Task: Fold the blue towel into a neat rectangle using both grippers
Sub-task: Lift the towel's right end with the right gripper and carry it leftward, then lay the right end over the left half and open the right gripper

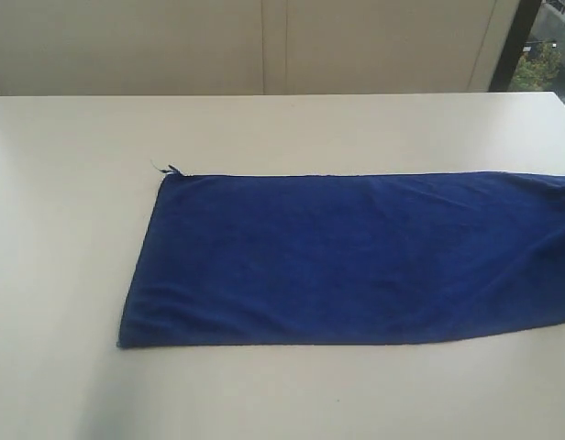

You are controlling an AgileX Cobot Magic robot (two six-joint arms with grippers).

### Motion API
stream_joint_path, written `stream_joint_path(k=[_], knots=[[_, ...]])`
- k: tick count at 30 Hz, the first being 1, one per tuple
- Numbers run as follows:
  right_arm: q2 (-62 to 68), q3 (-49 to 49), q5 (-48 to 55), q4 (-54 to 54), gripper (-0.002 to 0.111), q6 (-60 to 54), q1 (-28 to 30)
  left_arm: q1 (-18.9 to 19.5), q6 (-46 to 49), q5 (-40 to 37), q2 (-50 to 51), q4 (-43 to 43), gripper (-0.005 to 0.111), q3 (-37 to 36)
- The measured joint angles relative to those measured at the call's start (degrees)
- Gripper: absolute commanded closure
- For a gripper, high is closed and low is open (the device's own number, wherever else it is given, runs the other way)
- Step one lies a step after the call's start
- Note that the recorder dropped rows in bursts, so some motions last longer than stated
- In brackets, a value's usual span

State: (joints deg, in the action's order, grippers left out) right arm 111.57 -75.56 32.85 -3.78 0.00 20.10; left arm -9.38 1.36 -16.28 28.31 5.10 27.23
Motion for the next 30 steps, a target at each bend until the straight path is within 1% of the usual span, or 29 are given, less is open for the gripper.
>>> stream_joint_path(k=[5, 10, 13, 19, 24, 30], knots=[[-7.5, 0.0, 1.7, -3.4, 0.108, -0.6, -5.7, 0.0, 0.0, 0.0, 0.0, 0.0, 0.107, 0.0], [-14.5, -0.1, 2.5, -6.6, 0.108, -0.6, -14.7, 0.0, 0.0, 0.0, 0.0, 0.0, 0.107, 0.0], [-17.2, -0.3, 2.2, -8.9, 0.108, -1.4, -21.0, 0.0, 0.0, 0.0, 0.0, 0.0, 0.107, 0.0], [-18.1, -0.3, -0.5, -14.4, 0.108, -4.5, -32.8, 0.0, 0.0, 0.0, 0.0, 0.0, 0.107, 0.0], [-17.8, -0.4, -4.6, -15.7, 0.108, -5.5, -41.9, 0.0, 0.0, 0.0, 0.0, 0.0, 0.107, 0.0], [-14.6, -3.5, -6.0, -16.0, 0.108, -6.4, -49.7, 0.0, 0.0, 0.0, 0.0, 0.0, 0.107, 0.0]])
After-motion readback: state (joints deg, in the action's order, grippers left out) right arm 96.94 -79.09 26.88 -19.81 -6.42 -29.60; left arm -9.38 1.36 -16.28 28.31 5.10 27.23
